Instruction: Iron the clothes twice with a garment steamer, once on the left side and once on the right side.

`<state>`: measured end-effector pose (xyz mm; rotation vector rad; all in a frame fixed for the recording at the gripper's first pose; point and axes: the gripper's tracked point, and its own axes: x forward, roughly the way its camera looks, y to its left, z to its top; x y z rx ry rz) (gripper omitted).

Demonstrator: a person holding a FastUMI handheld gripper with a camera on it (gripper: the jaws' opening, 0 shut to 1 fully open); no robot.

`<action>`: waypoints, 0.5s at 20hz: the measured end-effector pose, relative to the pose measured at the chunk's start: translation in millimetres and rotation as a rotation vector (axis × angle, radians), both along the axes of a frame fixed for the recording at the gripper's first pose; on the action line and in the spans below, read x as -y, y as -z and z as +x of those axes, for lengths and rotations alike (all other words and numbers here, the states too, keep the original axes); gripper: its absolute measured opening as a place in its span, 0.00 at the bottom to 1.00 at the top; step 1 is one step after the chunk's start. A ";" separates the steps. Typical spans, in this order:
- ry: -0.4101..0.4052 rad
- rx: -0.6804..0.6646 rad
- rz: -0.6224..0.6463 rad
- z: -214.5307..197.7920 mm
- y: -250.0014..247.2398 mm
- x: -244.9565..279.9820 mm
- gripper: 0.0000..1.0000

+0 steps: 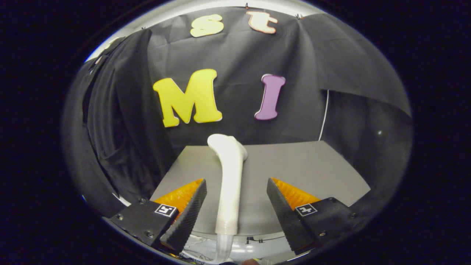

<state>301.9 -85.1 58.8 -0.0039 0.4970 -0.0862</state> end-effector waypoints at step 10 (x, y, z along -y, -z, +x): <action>0.037 -0.233 0.020 25.0 51.1 5.9 0.72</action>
